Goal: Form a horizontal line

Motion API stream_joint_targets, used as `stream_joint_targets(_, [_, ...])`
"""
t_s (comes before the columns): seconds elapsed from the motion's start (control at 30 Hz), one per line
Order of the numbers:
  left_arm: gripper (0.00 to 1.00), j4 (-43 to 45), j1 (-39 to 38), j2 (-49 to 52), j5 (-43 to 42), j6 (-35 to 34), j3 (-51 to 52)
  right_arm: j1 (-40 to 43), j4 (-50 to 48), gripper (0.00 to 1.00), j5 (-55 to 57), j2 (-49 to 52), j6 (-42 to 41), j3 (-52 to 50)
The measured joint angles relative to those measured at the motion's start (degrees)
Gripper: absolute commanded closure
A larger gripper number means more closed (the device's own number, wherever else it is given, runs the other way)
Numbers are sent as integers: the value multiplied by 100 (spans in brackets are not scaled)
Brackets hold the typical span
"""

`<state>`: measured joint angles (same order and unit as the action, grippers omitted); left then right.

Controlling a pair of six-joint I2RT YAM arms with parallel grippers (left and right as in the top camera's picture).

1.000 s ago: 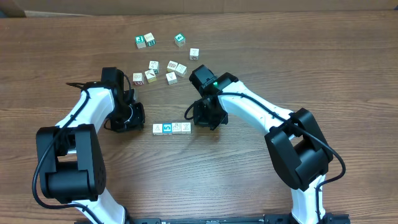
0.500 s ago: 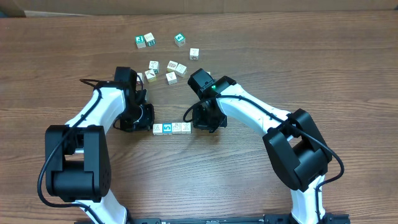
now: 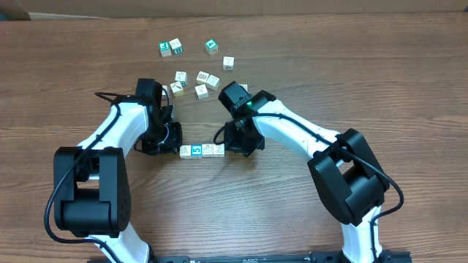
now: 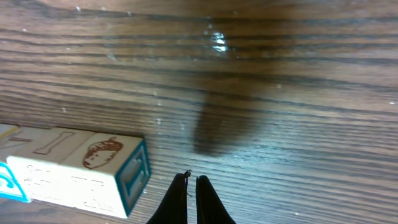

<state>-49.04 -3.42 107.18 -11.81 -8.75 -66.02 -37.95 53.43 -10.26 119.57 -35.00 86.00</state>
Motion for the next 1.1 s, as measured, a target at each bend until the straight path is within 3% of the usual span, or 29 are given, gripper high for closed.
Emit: stream_joint_targets(1.1, [96, 90, 0, 0, 2, 0, 74, -39, -181, 96, -267, 254, -81, -2])
